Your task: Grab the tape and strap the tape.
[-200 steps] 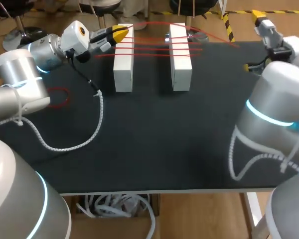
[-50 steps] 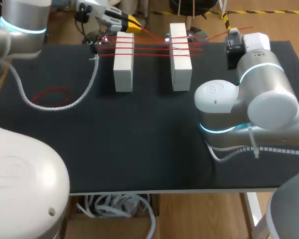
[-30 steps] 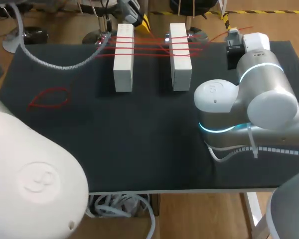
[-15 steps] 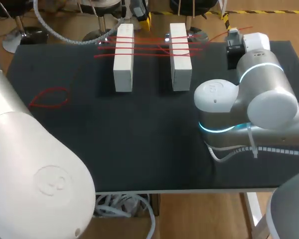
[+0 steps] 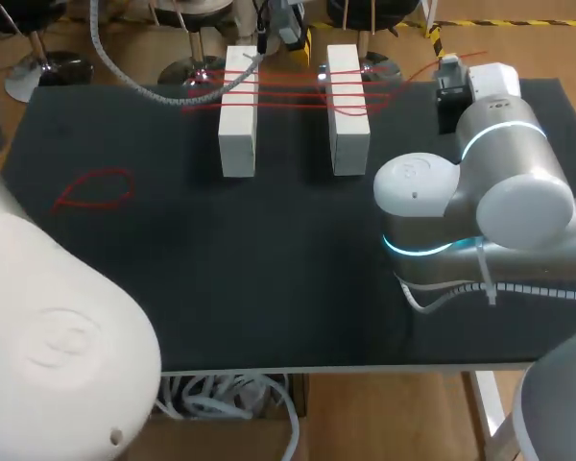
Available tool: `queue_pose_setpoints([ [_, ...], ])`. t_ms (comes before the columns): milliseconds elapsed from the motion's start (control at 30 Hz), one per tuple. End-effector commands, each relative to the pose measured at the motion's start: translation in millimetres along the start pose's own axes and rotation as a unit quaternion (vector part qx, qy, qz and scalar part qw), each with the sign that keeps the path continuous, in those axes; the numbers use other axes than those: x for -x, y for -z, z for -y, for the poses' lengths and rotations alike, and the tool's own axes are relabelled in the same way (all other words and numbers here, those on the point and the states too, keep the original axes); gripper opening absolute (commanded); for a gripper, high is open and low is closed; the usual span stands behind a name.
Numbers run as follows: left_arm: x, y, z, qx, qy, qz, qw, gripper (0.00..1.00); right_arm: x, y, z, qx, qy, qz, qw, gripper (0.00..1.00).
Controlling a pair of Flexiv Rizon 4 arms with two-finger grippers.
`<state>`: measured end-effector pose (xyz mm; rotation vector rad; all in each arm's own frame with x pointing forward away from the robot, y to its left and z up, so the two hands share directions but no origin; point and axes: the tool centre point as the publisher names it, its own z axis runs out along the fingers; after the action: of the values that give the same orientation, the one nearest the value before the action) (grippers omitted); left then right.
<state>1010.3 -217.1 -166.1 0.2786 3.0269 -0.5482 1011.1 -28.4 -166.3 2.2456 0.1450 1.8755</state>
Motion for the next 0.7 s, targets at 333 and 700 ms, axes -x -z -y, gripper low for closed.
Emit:
queue_pose_setpoints([
  [333, -4.2, 11.3, -6.6, 0.003, -0.08, -0.028, 0.996, 0.0, -2.0, 0.6, -1.4, -0.002, 0.0, 0.003, 1.0, 0.0],
  [700, -4.2, 11.3, -6.6, 0.003, -0.08, -0.028, 0.996, 0.0, -2.0, 0.6, -1.4, -0.002, 0.0, 0.003, 1.0, 0.0],
])
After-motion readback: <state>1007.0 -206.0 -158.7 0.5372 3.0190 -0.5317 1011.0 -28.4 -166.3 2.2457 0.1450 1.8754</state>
